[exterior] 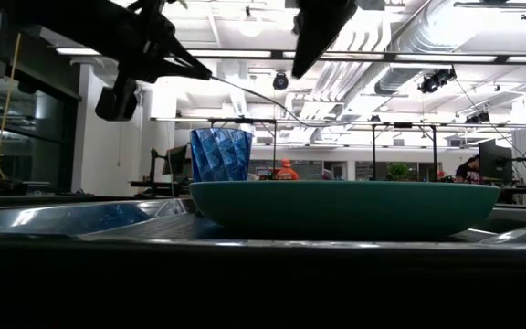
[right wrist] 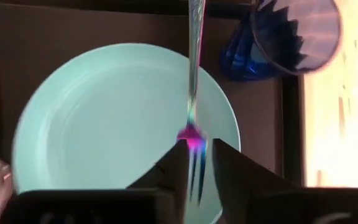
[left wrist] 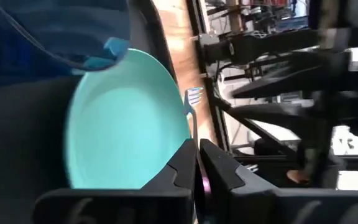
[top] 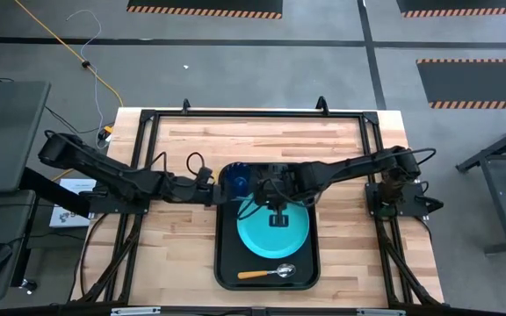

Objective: Pick and place plate/cup/fork/spoon on tray
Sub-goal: Put the purple fork in the black tray beside the spoon

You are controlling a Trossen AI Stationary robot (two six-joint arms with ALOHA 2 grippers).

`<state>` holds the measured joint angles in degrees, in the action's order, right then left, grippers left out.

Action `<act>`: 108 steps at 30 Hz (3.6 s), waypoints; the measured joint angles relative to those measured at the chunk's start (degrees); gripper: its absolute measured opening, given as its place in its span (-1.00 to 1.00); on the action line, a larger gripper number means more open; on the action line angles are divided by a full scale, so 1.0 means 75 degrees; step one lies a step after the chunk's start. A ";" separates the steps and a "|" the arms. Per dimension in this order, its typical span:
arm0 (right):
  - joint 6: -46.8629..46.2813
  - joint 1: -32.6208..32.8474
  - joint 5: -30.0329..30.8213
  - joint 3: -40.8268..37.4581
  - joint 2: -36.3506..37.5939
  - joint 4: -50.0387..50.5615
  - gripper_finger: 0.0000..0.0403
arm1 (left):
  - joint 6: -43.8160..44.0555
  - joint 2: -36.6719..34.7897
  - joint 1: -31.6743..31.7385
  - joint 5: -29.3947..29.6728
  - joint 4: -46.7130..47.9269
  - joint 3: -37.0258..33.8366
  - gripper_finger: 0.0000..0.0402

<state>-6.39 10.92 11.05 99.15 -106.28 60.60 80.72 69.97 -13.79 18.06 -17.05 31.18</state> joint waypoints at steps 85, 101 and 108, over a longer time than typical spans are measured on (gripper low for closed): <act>-0.7228 0.0163 0.1008 -0.7443 0.4818 -0.8842 -0.74 | -0.1436 -0.1113 -0.0456 0.1321 -0.0569 -0.0041 -1.00; -0.7346 0.0170 0.0493 -0.7443 0.5296 -0.8053 -0.99 | -0.2094 -0.1110 -0.0271 0.0586 -0.0555 -0.0044 -0.60; -0.8100 0.0677 0.0289 -0.7443 0.6482 -0.5865 -1.00 | -0.2430 -0.1237 0.0149 -0.0307 -0.0588 -0.0033 -0.14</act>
<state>-67.14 15.99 13.22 43.33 -57.67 16.61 62.49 60.69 -12.68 15.76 -21.46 30.93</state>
